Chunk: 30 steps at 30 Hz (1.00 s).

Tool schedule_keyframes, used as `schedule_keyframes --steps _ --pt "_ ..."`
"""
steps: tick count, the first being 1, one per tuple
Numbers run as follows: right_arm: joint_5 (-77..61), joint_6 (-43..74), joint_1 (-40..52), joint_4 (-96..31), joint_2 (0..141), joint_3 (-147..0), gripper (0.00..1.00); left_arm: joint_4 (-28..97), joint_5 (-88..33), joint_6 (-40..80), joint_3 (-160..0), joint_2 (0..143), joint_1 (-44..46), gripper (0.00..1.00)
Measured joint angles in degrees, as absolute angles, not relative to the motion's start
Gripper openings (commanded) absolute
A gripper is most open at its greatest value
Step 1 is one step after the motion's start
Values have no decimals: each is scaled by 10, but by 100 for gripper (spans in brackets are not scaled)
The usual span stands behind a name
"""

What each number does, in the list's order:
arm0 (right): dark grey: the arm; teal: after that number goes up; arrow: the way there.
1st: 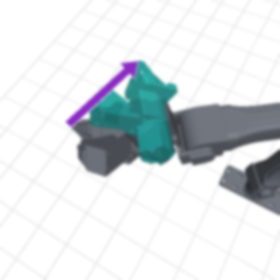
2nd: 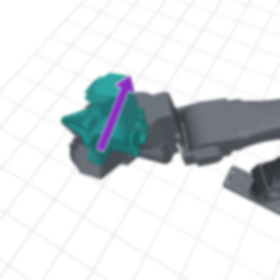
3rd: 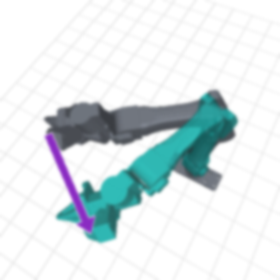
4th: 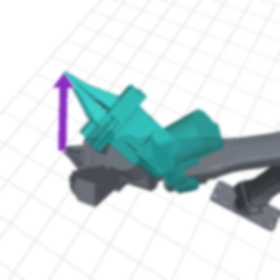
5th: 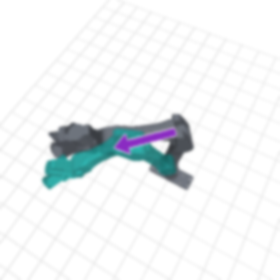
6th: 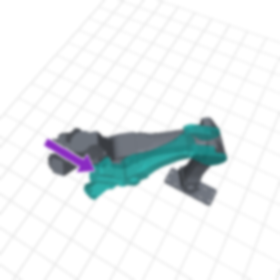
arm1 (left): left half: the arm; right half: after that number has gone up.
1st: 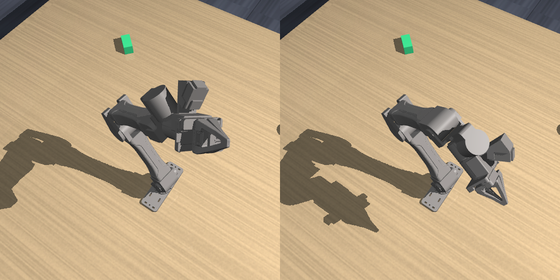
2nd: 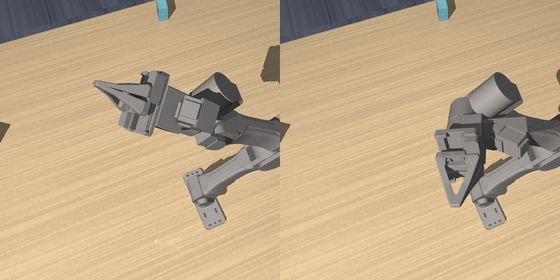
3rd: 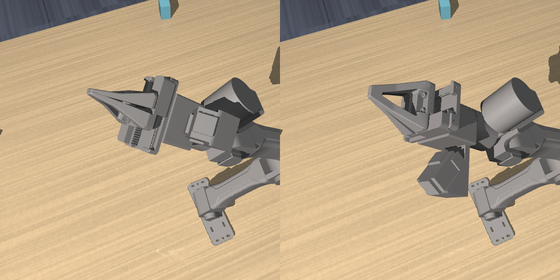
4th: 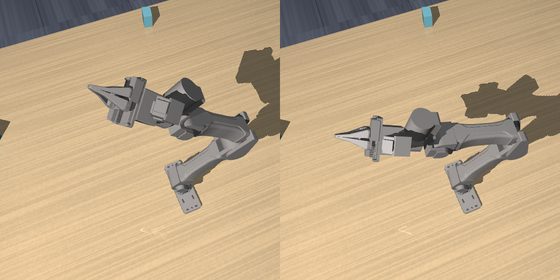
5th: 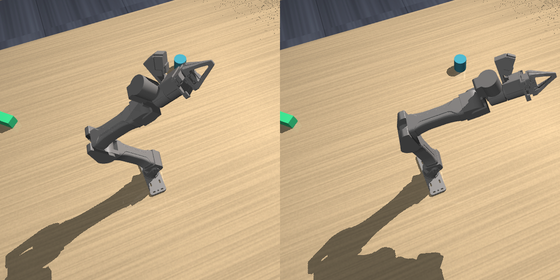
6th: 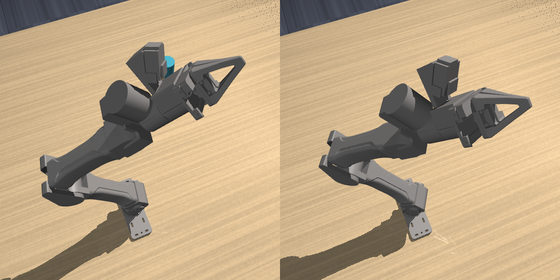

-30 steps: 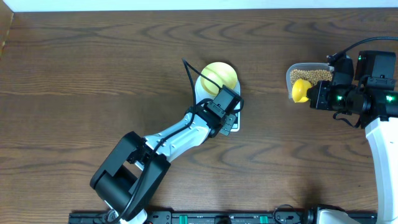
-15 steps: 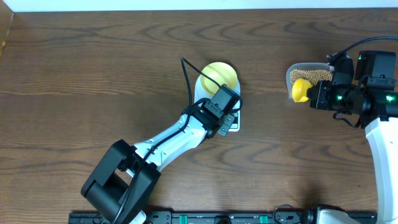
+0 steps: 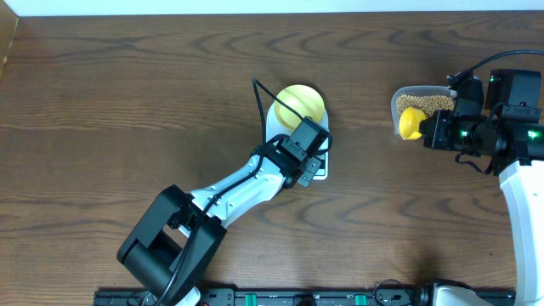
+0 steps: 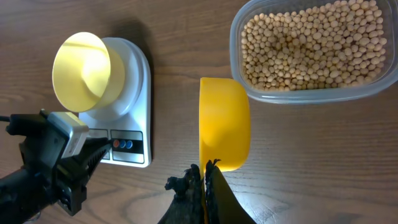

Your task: Scoop item into bowl and weigh 50g on scale

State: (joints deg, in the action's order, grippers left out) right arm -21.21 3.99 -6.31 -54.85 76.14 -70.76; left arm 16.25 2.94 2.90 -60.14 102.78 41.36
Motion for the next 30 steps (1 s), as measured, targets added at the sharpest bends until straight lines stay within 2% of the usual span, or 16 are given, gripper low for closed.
schedule_keyframes --steps 30 --pt "-212 38 -63 -554 761 -708 1 151 12 -1 -601 1050 414 8"
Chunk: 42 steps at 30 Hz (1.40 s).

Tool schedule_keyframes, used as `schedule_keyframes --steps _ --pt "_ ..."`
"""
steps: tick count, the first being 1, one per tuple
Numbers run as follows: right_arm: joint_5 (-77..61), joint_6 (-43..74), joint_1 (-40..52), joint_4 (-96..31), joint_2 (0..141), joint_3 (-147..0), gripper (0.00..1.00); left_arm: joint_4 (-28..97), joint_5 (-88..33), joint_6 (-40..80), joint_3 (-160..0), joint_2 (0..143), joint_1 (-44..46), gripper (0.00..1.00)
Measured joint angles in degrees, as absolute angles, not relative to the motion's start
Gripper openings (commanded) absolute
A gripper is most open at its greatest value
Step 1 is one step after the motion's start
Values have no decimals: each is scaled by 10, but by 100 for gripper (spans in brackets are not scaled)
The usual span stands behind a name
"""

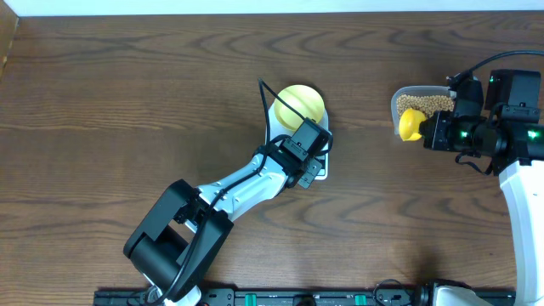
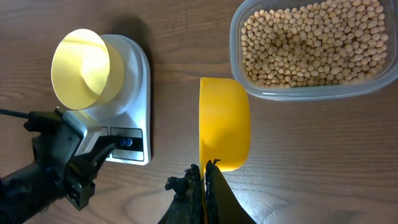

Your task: Scoop item into bowl and weigh 50g on scale

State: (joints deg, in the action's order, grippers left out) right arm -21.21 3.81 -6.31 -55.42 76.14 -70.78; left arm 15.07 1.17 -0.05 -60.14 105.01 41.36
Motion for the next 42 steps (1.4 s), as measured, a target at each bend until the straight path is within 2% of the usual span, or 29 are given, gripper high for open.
schedule_keyframes --steps 29,42 --pt "-212 36 -63 -557 761 -708 1 138 13 0 -604 1056 411 7" --pt "-211 34 -63 -552 761 -708 1 152 108 -34 -604 1059 466 7"
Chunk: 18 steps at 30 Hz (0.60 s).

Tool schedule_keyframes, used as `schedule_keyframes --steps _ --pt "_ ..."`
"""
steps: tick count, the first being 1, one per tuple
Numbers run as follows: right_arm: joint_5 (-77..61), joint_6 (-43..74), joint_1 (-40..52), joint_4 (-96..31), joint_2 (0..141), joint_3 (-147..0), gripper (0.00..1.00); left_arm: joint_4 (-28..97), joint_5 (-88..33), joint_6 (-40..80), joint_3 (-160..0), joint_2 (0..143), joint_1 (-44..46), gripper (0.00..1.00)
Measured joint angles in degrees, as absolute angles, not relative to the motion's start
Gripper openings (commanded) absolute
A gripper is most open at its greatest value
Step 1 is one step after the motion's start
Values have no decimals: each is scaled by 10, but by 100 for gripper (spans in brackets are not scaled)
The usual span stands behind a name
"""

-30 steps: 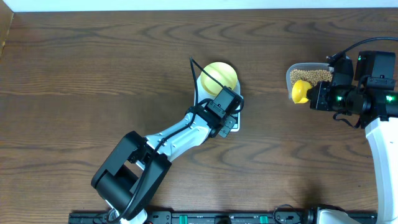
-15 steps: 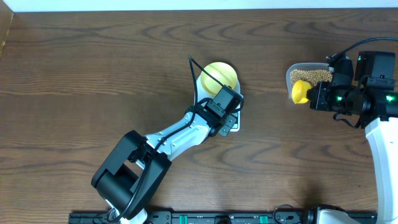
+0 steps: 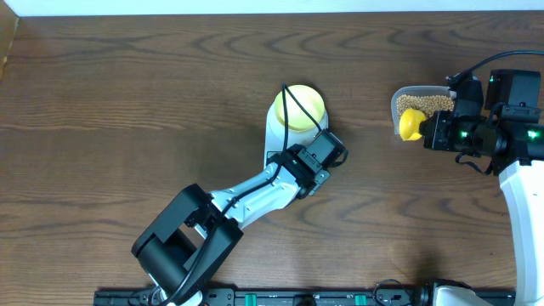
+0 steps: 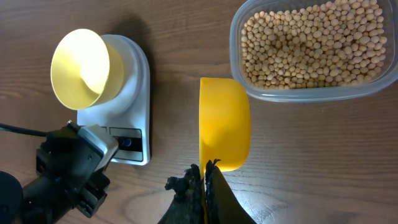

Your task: Scoop item into bowl and weigh 50g on scale

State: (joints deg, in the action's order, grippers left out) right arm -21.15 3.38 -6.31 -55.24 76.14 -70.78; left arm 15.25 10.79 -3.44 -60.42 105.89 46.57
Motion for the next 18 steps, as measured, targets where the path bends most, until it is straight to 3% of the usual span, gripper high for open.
schedule_keyframes --steps 18 --pt "-211 34 -63 -555 761 -708 1 161 154 -44 -605 1063 465 7"
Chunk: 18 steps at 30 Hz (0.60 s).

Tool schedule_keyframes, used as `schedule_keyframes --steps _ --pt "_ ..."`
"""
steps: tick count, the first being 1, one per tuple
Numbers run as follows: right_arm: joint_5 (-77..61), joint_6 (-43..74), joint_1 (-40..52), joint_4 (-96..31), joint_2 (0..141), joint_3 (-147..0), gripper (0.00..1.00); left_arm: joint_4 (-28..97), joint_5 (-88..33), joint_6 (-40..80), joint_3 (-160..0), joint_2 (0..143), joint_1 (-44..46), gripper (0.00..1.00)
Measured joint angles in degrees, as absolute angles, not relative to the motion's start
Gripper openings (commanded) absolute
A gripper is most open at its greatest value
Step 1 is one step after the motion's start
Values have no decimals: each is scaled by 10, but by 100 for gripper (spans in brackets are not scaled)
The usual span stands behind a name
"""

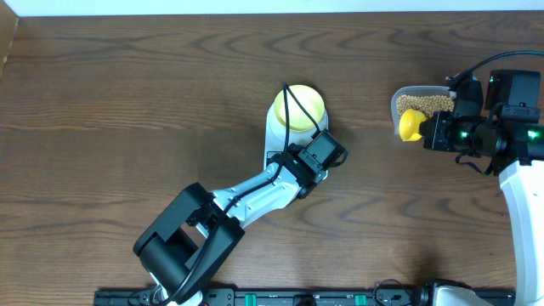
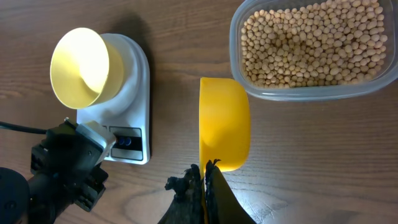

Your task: Scoop item into bowl and weigh 50g on scale

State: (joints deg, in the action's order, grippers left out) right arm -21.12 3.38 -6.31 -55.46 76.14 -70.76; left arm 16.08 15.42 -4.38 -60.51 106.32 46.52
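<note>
A yellow bowl (image 1: 299, 106) (image 2: 81, 68) stands on the white scale (image 1: 274, 136) (image 2: 135, 93). At the right is a clear tub of soybeans (image 1: 422, 101) (image 2: 311, 46). My right gripper (image 1: 427, 130) (image 2: 206, 169) is shut on the handle of a yellow scoop (image 1: 410, 124) (image 2: 224, 121), which hangs empty just beside the tub's near-left corner. My left gripper (image 1: 320, 155) (image 2: 62, 165) sits at the scale's front right corner, by the display panel (image 2: 127, 142). Its fingers are hidden under its own body.
The dark wooden table (image 1: 127, 102) carries nothing else. A black cable (image 1: 287, 106) arcs from the left arm over the bowl. The left arm's base (image 1: 174, 246) stands at the near edge, the right arm's body (image 1: 510, 110) at the far right.
My left gripper has shifted very slightly at the scale's front corner. The right gripper, scoop, bowl and tub stand as before.
My left gripper first lay over the scale's front panel with its tip at the buttons, and it stayed there a second later. Then it was off the panel at the scale's front right corner, where it remains. My right gripper held the empty scoop beside the tub throughout.
</note>
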Motion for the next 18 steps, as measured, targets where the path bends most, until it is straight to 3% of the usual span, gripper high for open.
schedule_keyframes --steps 6,16,18 --pt "-211 34 -63 -547 761 -708 1 170 153 -44 -605 1031 465 7" --pt "-211 32 -63 -541 761 -708 1 201 154 -23 -613 800 465 8" --pt "-210 31 -63 -531 761 -708 1 206 154 -19 -613 785 465 13"
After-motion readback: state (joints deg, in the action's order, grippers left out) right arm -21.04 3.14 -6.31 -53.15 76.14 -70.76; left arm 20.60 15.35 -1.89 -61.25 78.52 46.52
